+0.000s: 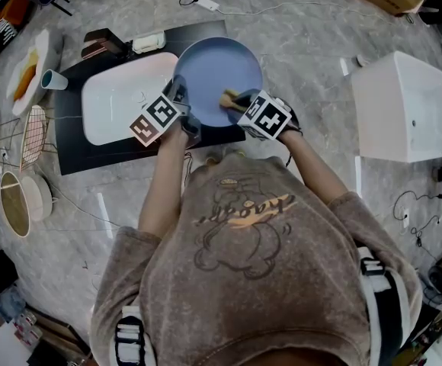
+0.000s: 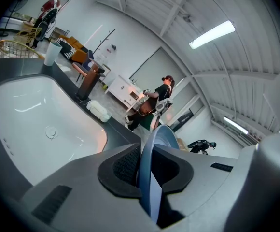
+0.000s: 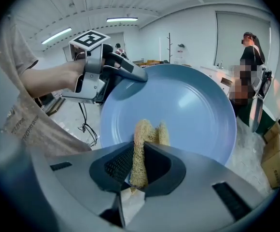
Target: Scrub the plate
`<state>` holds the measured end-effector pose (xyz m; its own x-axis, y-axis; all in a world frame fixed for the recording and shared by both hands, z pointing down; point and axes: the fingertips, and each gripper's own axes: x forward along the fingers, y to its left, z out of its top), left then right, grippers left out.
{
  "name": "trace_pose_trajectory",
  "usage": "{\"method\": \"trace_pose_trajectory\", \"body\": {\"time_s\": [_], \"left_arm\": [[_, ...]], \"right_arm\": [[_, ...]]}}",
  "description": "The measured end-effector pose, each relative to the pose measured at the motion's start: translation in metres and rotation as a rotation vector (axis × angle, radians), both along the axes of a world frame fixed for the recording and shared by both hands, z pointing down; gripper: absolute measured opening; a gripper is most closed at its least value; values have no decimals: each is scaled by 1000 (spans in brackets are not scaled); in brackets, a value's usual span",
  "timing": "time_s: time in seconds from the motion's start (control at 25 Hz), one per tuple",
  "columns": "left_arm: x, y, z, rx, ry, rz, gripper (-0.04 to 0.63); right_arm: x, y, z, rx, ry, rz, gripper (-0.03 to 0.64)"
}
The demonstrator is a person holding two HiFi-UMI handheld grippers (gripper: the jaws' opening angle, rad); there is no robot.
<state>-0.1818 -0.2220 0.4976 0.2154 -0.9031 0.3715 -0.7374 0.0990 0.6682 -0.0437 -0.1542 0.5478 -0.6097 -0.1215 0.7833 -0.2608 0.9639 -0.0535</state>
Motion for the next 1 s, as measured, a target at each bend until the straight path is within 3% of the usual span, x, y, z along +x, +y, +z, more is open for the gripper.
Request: {"method": "trace_pose_trajectory", "body": {"time_s": [0.52, 1.0], "left_arm": [[22, -2, 1, -2, 28, 42, 51], [29, -3, 9, -22, 48, 49, 49]], "right_arm": [[-50, 28, -14, -64, -91, -96, 57], [-66, 9, -36, -56, -193, -69, 57]]}}
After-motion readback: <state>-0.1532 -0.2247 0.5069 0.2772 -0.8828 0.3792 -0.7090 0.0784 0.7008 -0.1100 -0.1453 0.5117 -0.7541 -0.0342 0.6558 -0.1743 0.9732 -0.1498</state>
